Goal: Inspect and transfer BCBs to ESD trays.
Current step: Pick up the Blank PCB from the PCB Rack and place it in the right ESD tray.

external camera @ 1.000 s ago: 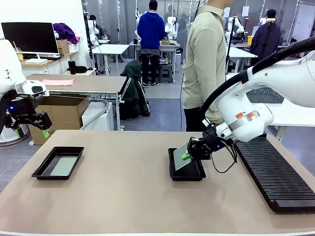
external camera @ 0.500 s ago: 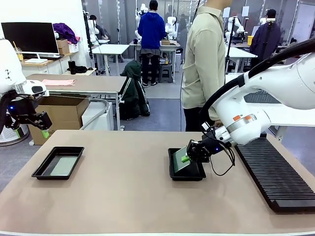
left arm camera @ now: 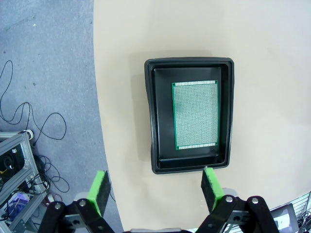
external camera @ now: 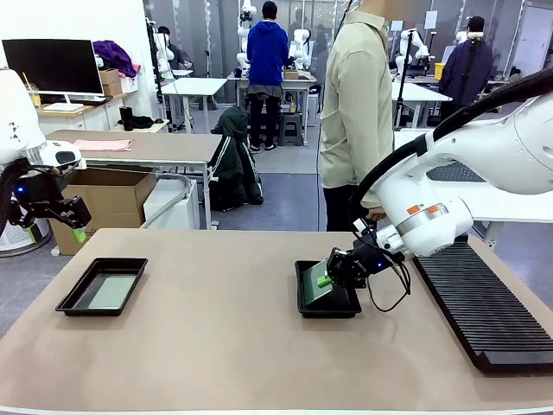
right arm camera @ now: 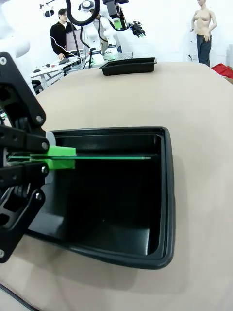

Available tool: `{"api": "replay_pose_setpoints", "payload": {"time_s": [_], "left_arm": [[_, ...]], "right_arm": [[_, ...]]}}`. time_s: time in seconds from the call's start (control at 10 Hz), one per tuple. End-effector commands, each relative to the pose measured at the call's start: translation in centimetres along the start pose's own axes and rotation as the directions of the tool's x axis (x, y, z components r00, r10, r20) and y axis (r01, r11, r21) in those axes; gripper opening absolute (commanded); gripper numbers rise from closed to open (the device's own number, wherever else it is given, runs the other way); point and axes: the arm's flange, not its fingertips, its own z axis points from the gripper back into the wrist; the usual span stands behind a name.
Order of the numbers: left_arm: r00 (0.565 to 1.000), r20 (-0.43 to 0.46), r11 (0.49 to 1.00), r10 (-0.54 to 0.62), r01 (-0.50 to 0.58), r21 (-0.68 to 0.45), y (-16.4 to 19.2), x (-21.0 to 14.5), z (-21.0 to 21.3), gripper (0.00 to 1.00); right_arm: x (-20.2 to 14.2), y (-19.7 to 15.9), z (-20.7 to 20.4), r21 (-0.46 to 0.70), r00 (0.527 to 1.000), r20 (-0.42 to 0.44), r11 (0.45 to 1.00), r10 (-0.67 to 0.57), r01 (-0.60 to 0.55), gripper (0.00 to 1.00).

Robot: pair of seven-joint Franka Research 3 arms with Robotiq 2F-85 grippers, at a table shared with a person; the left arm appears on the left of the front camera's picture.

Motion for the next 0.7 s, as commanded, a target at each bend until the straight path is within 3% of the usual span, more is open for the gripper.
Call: {"api": "replay_pose_setpoints", "payload": {"time_s": [0.0,0.4,0.6], "left_arm": [[1.000,0.004,1.000,0.002,-0.002,0.002,0.08,-0.06,-0.08,1.00],[1.000,0.004,1.000,0.002,-0.002,0.002,0.08,-0.06,-0.08,1.00],[1.000,0.004,1.000,0.002,-0.002,0.002,0.08,-0.06,-0.08,1.00]], "right_arm": [[-0.10,0.06,0.09,-0.006,1.000,0.000,1.000,0.005,-0.005,0.02],[-0.10,0.06,0.09,-0.006,1.000,0.000,1.000,0.005,-0.005,0.02],[-0.01,0.12,0.07,-0.015,1.000,-0.002,1.000,-0.003,0.003,0.19]]}}
